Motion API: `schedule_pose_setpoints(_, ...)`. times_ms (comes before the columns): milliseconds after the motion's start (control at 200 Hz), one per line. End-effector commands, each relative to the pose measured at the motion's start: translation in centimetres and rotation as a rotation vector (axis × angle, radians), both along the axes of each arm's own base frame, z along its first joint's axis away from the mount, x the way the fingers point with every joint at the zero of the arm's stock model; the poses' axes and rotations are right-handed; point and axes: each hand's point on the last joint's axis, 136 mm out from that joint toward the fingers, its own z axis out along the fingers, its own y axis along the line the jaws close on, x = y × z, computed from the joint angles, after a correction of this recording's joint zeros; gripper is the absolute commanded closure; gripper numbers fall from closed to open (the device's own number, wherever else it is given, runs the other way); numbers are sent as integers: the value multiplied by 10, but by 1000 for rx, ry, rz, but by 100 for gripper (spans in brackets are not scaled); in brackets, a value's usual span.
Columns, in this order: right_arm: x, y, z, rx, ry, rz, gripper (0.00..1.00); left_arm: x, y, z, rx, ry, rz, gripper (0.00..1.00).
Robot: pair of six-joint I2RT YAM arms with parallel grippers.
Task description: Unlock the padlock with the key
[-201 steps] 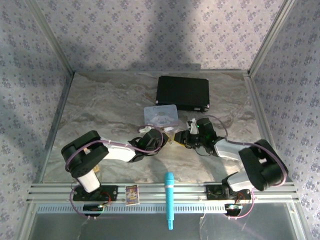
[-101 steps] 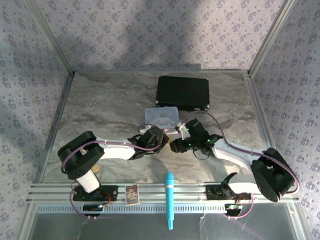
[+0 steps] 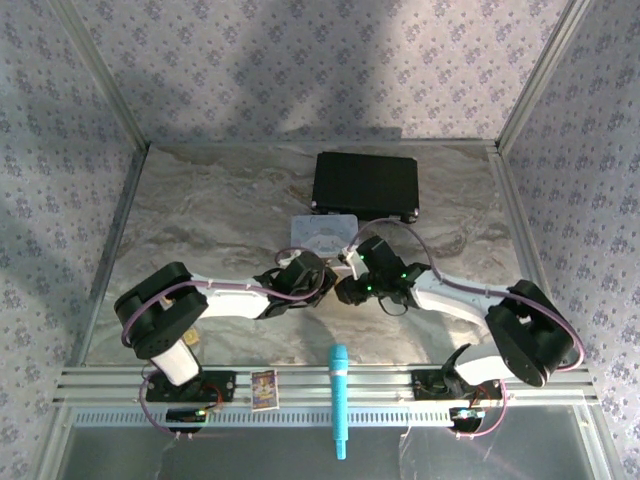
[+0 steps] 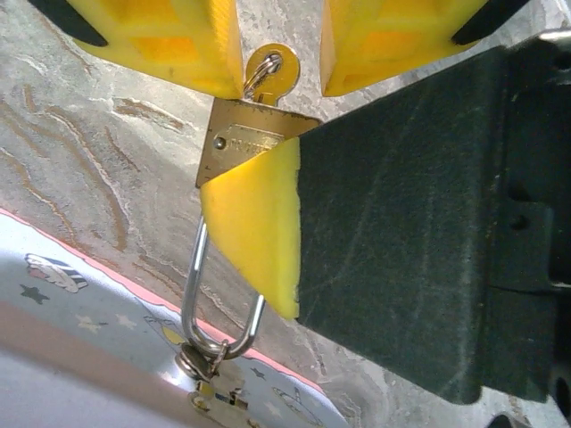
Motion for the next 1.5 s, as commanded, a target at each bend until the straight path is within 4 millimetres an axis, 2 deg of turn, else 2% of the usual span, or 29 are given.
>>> schedule_pose_setpoints(0, 10, 1, 1, -34, -45, -5, 79, -17, -4, -6, -18, 75, -52, 100)
schedule_pose_setpoints(220, 10, 6, -1, -3, -30, -1, 89, -18, -7, -5, -40, 77, -59, 100)
schedule_pose_setpoints(335, 12, 9, 1, 81, 13, -18, 93, -19, -9, -2, -36, 70, -79, 100)
schedule_pose_setpoints(590, 14, 6, 3, 392, 243, -58, 95, -23, -6, -2, -56, 58, -90, 100)
schedule_pose_setpoints(795, 14, 1, -5, 478, 322, -83, 95, -27, -5, 0, -67, 45, -106, 100)
schedule_pose_setpoints(929, 16, -3, -11, 469, 346, -110, 91, -28, -3, 1, -75, 38, -109, 100)
schedule_pose_setpoints(1109, 19, -10, -14, 469, 360, -143, 80, -28, -2, 3, -85, 29, -106, 100)
schedule_pose_setpoints(1494, 20, -27, -20, 438, 351, -211, 73, -29, 4, 2, -72, 29, -92, 100)
